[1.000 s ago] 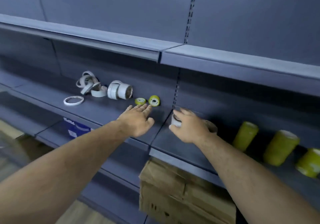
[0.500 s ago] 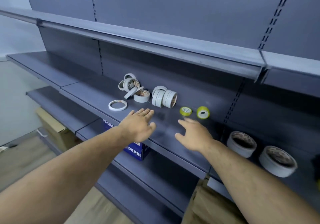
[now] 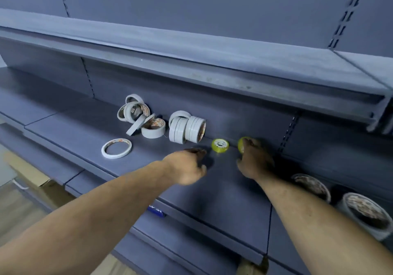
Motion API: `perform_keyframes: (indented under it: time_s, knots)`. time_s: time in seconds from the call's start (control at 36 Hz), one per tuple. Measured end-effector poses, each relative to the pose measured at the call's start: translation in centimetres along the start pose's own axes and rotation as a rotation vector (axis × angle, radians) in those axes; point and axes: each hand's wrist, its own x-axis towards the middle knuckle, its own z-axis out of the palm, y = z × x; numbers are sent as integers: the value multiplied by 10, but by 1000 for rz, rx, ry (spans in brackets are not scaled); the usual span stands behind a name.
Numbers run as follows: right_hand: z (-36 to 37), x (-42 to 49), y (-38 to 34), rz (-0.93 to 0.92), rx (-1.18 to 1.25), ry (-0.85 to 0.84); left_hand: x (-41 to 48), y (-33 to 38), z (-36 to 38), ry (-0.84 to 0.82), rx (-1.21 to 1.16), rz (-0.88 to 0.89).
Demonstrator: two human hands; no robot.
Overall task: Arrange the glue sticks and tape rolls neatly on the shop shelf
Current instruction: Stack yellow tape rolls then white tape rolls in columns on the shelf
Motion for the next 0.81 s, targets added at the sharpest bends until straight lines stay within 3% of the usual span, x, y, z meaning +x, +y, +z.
perform_keyframes:
  time_s: [0.14, 0.42, 0.53, 0.67, 0.81]
  knots:
    - [-2, 1, 6, 79, -19, 18, 28, 13, -3, -110, 14, 75]
    - [-17, -9, 16, 121, 29, 71, 68, 15, -5, -87, -11, 176]
    - [-19, -16, 21, 197, 181, 109, 78, 10, -5, -95, 38, 206]
    - [-17, -16, 19, 211, 272, -9, 84, 6, -8, -109, 98, 266]
    - [-14, -11, 16, 179, 147, -72, 85, 7, -6, -80, 133, 305]
